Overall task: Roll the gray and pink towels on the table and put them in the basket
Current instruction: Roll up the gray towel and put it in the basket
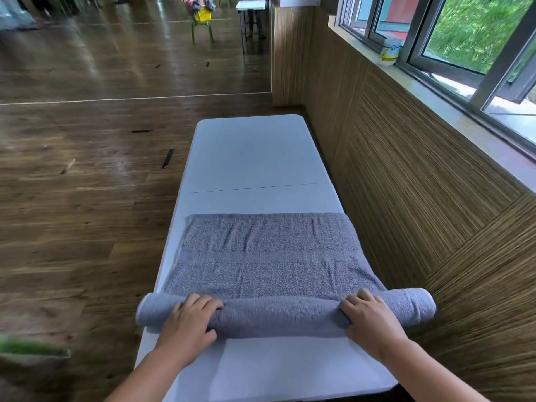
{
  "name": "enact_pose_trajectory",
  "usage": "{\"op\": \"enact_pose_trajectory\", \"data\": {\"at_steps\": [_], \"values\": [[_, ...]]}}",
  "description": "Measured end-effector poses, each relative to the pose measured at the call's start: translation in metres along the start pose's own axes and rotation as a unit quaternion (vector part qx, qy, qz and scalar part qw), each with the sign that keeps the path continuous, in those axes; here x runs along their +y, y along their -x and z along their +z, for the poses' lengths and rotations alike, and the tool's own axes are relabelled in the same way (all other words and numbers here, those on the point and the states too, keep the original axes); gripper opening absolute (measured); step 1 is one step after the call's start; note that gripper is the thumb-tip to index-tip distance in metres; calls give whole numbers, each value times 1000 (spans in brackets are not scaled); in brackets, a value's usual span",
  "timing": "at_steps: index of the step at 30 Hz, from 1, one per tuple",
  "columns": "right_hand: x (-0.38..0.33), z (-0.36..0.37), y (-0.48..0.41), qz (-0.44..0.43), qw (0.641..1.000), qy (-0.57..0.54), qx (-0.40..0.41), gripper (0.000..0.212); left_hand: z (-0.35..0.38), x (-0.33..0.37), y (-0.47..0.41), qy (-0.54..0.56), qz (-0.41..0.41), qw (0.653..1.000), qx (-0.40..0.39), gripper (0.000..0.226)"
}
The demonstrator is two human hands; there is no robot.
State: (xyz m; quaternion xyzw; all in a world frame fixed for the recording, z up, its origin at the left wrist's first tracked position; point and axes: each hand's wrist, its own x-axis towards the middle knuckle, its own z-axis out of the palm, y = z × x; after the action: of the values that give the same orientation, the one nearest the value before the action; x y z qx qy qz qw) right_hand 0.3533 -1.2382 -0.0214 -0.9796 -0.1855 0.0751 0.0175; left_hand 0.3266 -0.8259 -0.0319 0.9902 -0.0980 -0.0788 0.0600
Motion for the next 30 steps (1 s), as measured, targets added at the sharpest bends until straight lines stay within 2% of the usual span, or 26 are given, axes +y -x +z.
{"op": "enact_pose_trajectory", "data": {"at_steps": [2, 4, 6, 8, 11, 12, 14, 16, 18, 20, 22, 24, 27, 29, 30], "values": [[-1, -5, -2, -8, 1000, 10, -27, 32, -3, 2, -3, -3, -3, 1000, -15, 39], [-1, -10, -2, -16, 998, 0, -54, 19, -6, 3, -5, -3, 9, 1000, -19, 29], [1, -10, -3, 0, 998, -29, -62, 29, -6, 3, -5, -3, 12, 1000, -26, 29], [3, -9, -3, 19, 997, -52, -48, 37, -6, 3, -7, 0, 15, 1000, 0, 30], [2, -6, -5, 58, 996, -65, -10, 13, -4, 2, -10, 28, 2, 998, 59, 15], [3, -3, -5, 67, 995, -78, 13, 12, -4, 2, -12, 46, -8, 997, 61, 13], [5, 4, -4, 47, 996, -68, 32, 30, -4, 2, -14, 78, -10, 995, 66, 13], [4, 3, -1, 10, 999, -32, 43, 24, -4, 2, -13, 78, 14, 993, 91, 7], [3, 1, 3, -2, 999, -17, 46, 21, -3, 2, -10, 58, 25, 994, 88, 21], [2, 0, 5, 10, 1000, -5, 20, 32, -5, 0, -6, 15, 22, 998, 55, 46], [2, 4, 3, 9, 1000, 12, 16, 33, -4, -1, -5, -10, 12, 999, 30, 60], [-2, -3, 0, 11, 1000, 5, 16, 28, -4, -4, -8, -5, -2, 1000, 26, 57], [-3, -8, -3, -8, 999, 14, 30, 11, -5, -8, -7, -14, -9, 1000, 23, 32], [-3, -10, -3, -20, 1000, -4, -16, 18, -8, -7, -5, -17, 2, 1000, 17, 26], [-2, -11, -3, -13, 999, -16, -47, 19, -10, -6, -4, -16, 2, 1000, -4, 31]]}}
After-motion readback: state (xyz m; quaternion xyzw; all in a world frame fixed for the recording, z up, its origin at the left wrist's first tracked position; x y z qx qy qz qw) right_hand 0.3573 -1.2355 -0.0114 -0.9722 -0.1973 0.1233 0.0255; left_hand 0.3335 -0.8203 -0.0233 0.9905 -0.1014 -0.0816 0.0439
